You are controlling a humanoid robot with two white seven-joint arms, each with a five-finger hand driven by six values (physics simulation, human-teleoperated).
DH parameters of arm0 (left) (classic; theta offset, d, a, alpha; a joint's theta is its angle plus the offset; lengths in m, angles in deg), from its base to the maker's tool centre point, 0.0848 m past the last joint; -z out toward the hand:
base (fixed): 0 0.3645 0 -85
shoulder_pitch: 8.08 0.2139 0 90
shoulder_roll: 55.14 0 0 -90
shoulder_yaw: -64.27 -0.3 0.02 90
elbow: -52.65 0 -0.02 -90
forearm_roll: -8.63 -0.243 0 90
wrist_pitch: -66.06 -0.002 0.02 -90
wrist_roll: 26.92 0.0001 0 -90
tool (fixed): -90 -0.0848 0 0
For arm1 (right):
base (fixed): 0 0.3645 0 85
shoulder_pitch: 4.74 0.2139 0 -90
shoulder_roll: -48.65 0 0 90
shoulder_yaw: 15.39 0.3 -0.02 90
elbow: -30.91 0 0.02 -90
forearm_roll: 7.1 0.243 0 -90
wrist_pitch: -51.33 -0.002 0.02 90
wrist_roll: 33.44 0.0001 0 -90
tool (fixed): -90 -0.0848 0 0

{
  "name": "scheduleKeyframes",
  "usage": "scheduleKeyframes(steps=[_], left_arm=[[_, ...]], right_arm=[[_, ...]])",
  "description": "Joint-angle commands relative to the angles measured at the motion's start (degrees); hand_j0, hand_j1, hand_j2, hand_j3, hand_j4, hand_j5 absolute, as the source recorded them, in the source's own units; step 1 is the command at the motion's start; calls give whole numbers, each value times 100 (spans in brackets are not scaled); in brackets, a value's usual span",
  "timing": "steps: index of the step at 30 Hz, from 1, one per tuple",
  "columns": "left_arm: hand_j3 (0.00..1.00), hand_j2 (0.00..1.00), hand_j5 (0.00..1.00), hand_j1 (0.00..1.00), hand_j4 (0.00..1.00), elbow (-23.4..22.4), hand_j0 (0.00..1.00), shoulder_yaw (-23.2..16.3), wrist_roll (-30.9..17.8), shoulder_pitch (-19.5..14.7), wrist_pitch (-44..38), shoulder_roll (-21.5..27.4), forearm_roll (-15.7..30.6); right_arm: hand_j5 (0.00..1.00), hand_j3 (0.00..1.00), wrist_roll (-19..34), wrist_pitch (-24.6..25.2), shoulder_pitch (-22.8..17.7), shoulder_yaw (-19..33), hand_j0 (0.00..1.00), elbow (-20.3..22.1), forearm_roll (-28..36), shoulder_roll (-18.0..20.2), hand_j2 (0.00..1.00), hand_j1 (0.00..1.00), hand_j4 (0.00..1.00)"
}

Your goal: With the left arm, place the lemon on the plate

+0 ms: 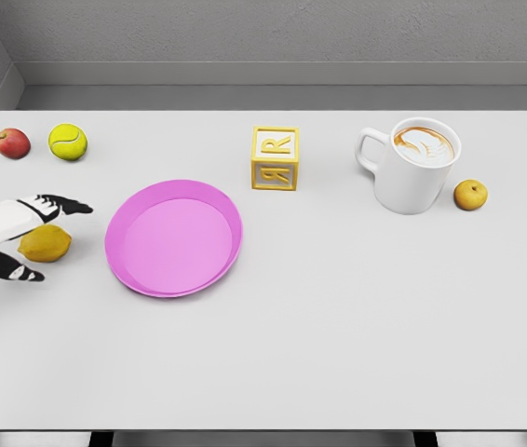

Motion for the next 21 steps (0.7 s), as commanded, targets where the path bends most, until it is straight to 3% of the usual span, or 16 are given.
scheduleKeyframes(steps=[1,11,21], left_arm=[[100,100,100,100,100,-162,100,-10,-103,0,-11,-54,35],[100,100,100,100,100,-513,100,-1,-244,-9,-11,-36,35],[100,100,100,100,100,-496,100,-98,-376,-325,-11,-247,-211]], right_arm=[[100,100,1,0,0,0,100,6,1,-1,100,100,100],[100,100,1,0,0,0,100,-3,1,-1,100,100,100],[100,100,1,0,0,0,100,-3,1,-1,100,100,100]])
